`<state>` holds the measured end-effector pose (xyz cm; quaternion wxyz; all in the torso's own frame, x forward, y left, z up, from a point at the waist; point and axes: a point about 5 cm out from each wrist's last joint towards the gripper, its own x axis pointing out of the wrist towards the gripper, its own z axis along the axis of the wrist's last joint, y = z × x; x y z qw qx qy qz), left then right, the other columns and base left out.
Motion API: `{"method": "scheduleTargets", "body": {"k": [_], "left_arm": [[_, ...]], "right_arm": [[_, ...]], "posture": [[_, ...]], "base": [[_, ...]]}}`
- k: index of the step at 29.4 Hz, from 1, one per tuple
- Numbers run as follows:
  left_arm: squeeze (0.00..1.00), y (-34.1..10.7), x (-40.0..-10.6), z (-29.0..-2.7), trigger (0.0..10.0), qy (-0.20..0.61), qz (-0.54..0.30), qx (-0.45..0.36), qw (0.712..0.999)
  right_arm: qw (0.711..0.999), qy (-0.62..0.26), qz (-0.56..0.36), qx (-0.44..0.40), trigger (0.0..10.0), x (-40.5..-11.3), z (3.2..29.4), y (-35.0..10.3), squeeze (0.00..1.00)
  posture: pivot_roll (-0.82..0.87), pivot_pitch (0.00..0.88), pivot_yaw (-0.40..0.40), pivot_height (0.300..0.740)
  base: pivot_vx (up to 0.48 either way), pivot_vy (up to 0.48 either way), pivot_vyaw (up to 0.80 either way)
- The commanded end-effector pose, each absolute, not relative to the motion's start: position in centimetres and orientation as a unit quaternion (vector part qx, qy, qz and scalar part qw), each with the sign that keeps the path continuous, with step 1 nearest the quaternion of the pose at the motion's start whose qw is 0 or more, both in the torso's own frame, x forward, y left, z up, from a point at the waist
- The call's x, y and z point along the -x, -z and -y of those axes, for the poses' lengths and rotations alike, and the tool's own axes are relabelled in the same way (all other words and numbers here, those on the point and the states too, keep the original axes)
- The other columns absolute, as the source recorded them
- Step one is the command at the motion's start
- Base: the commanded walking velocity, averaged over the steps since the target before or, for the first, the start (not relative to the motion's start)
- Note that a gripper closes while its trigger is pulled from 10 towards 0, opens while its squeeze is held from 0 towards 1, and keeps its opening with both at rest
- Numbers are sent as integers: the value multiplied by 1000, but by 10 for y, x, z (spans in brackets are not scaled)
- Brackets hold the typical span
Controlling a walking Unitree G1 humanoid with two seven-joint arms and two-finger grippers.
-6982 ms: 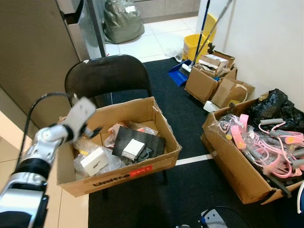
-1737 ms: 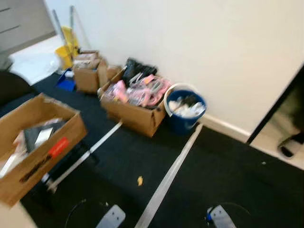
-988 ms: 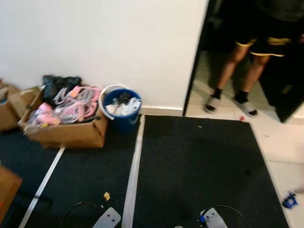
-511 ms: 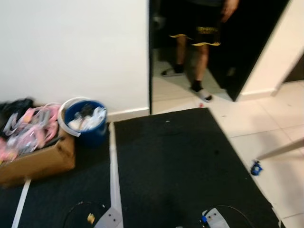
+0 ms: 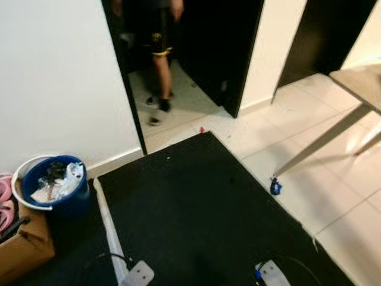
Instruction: Picking trash to rubbish bin
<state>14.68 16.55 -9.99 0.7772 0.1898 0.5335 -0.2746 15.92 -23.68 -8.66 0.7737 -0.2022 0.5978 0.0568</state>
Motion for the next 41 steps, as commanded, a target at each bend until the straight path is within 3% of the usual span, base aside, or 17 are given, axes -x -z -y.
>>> {"method": "scheduleTargets", "body": {"k": [1,9,17,41], "left_arm": [[0,107,-125,-171,10000,282,-565,-204,748],[0,106,-130,-176,10000,267,-538,-257,757],[0,105,-126,-191,10000,207,-534,-231,786],[0,103,-134,-192,10000,174,-524,-203,809]], "right_arm": [[765,-70,-609,197,10000,-149,229,92,0],[766,-67,-609,194,10000,-149,229,93,0],[765,-69,-610,194,10000,-149,229,92,0],[766,-62,-608,198,10000,-149,230,92,0]], "posture": [[18,94,87,740],[16,95,91,740],[23,99,89,740],[15,105,87,740]], "base": [[0,0,-800],[0,0,-800],[0,0,-800],[0,0,-800]]}}
